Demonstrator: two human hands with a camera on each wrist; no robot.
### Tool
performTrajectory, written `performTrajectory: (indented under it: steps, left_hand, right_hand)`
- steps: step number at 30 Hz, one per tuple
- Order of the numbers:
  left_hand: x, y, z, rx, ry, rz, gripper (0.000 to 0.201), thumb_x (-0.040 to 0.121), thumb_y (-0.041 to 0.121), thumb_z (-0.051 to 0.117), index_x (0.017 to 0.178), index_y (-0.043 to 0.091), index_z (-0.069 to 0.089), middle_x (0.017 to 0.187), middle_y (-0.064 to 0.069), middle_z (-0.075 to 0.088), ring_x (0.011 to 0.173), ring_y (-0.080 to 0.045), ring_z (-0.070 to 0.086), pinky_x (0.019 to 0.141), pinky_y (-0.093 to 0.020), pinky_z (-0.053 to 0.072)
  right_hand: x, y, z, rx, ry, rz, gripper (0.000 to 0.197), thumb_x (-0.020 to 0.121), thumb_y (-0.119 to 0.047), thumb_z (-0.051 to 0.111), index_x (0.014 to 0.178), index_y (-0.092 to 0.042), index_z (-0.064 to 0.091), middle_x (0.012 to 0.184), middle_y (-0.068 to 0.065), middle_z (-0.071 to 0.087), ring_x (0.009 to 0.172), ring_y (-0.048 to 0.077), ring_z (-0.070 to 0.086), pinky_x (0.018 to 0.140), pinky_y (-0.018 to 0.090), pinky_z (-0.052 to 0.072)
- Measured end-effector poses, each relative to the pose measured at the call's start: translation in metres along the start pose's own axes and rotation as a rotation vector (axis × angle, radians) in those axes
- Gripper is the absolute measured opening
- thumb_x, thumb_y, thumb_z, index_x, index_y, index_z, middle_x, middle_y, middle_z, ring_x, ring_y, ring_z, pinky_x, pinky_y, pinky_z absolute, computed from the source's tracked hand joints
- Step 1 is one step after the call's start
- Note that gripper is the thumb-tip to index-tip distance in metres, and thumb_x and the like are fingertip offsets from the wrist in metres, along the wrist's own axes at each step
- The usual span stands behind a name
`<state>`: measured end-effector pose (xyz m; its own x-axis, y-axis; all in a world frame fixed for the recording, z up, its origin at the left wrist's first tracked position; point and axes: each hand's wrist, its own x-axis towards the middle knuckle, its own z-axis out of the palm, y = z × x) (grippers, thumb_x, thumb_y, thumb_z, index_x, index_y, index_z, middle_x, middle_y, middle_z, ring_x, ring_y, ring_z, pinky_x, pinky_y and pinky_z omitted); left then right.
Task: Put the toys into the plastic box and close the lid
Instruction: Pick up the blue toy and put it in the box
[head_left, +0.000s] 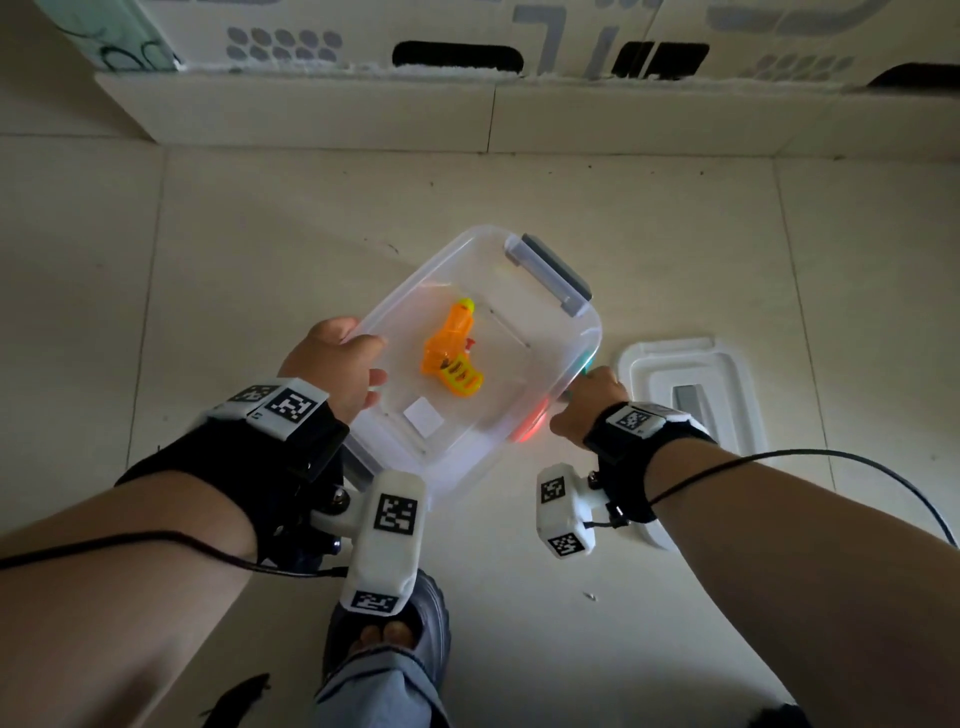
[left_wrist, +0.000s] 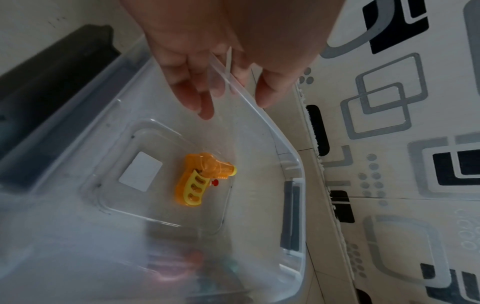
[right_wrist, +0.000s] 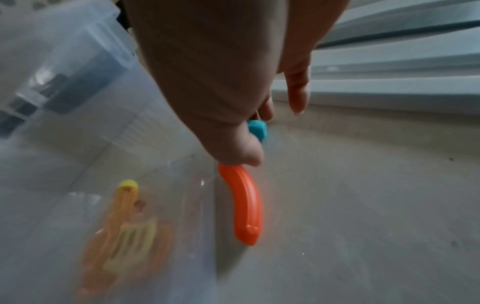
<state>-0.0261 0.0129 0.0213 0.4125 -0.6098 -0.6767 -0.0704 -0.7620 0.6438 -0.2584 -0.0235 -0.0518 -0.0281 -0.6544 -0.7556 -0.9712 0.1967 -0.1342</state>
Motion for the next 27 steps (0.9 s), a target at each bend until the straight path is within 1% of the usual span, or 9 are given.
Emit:
performTrajectory:
  steps: [2, 5, 8, 11, 13, 18, 21, 24, 27]
  left_hand:
    - [0.000, -0.001, 0.000, 0.018, 0.005, 0.006, 0.046, 0.094, 0.020, 0.047, 0.139, 0.014, 0.042, 0.083, 0.008, 0.053, 0.087, -0.022, 0.062, 0.081, -0.038, 0.051]
    - [0.000, -0.003, 0.001, 0.026, 0.021, 0.008, 0.048, 0.092, 0.024, 0.048, 0.139, 0.015, 0.042, 0.083, 0.010, 0.053, 0.091, -0.023, 0.063, 0.081, -0.036, 0.052]
    - [-0.002, -0.002, 0.003, 0.022, 0.027, 0.026, 0.047, 0.091, 0.023, 0.049, 0.137, 0.014, 0.044, 0.084, 0.008, 0.054, 0.092, -0.024, 0.063, 0.082, -0.037, 0.052]
    - [-0.005, 0.000, 0.003, 0.007, 0.022, 0.042, 0.030, 0.091, 0.021, 0.048, 0.121, 0.021, 0.051, 0.080, 0.008, 0.054, 0.090, -0.025, 0.062, 0.079, -0.036, 0.051]
    - [-0.005, 0.001, 0.002, -0.029, 0.020, 0.031, 0.016, 0.091, 0.018, 0.049, 0.106, 0.025, 0.048, 0.077, 0.006, 0.054, 0.088, -0.026, 0.060, 0.075, -0.035, 0.048]
    - [-0.007, 0.001, 0.004, -0.059, -0.030, 0.014, 0.011, 0.093, 0.013, 0.047, 0.100, 0.021, 0.046, 0.075, 0.003, 0.052, 0.086, -0.027, 0.057, 0.076, -0.036, 0.045]
    - [-0.004, -0.002, -0.005, -0.105, -0.039, -0.001, 0.015, 0.092, 0.014, 0.048, 0.105, 0.022, 0.046, 0.076, 0.004, 0.052, 0.085, -0.026, 0.057, 0.068, -0.031, 0.045]
    - [-0.004, -0.002, -0.001, -0.085, -0.036, 0.016, 0.027, 0.092, 0.017, 0.048, 0.119, 0.021, 0.048, 0.079, 0.006, 0.053, 0.086, -0.026, 0.060, 0.066, -0.029, 0.047]
    - [-0.006, -0.001, -0.002, -0.050, -0.034, 0.029, 0.041, 0.093, 0.019, 0.048, 0.133, 0.013, 0.047, 0.081, 0.009, 0.053, 0.089, -0.025, 0.062, 0.070, -0.031, 0.050]
  right_hand:
    - [-0.007, 0.003, -0.003, 0.126, 0.040, 0.011, 0.049, 0.076, -0.019, 0.058, 0.125, -0.020, 0.057, 0.129, 0.012, 0.044, 0.096, 0.027, 0.054, 0.086, 0.027, 0.046]
    - [-0.024, 0.012, -0.010, 0.339, 0.152, 0.005, 0.053, 0.078, -0.018, 0.059, 0.130, -0.023, 0.054, 0.133, 0.009, 0.043, 0.093, 0.022, 0.053, 0.079, 0.025, 0.045]
    - [-0.046, 0.016, -0.017, 0.522, 0.326, -0.073, 0.048, 0.081, -0.014, 0.058, 0.128, -0.021, 0.054, 0.132, 0.006, 0.044, 0.092, 0.013, 0.047, 0.074, 0.017, 0.038]
    - [-0.067, 0.008, -0.027, 0.639, 0.480, -0.151, 0.042, 0.080, -0.011, 0.057, 0.121, -0.020, 0.057, 0.122, 0.002, 0.047, 0.108, 0.018, 0.049, 0.088, 0.022, 0.035]
    - [-0.076, -0.003, -0.032, 0.606, 0.505, -0.223, 0.040, 0.080, -0.011, 0.058, 0.118, -0.022, 0.059, 0.116, -0.002, 0.046, 0.115, 0.021, 0.045, 0.096, 0.026, 0.035]
    - [-0.074, -0.022, -0.029, 0.439, 0.350, -0.328, 0.048, 0.078, -0.021, 0.062, 0.124, -0.033, 0.058, 0.131, 0.000, 0.047, 0.120, 0.023, 0.040, 0.104, 0.029, 0.032]
    - [-0.070, -0.030, -0.024, 0.499, 0.443, -0.295, 0.041, 0.078, -0.017, 0.062, 0.117, -0.030, 0.062, 0.128, 0.000, 0.049, 0.118, 0.022, 0.042, 0.095, 0.022, 0.029]
    - [-0.069, -0.020, -0.023, 0.641, 0.554, -0.121, 0.031, 0.082, -0.017, 0.057, 0.113, -0.018, 0.060, 0.118, 0.003, 0.050, 0.116, 0.025, 0.044, 0.100, 0.029, 0.033]
    - [-0.061, -0.009, -0.016, 0.652, 0.455, 0.074, 0.029, 0.084, -0.017, 0.051, 0.112, -0.013, 0.057, 0.116, 0.006, 0.051, 0.115, 0.030, 0.045, 0.096, 0.035, 0.034]
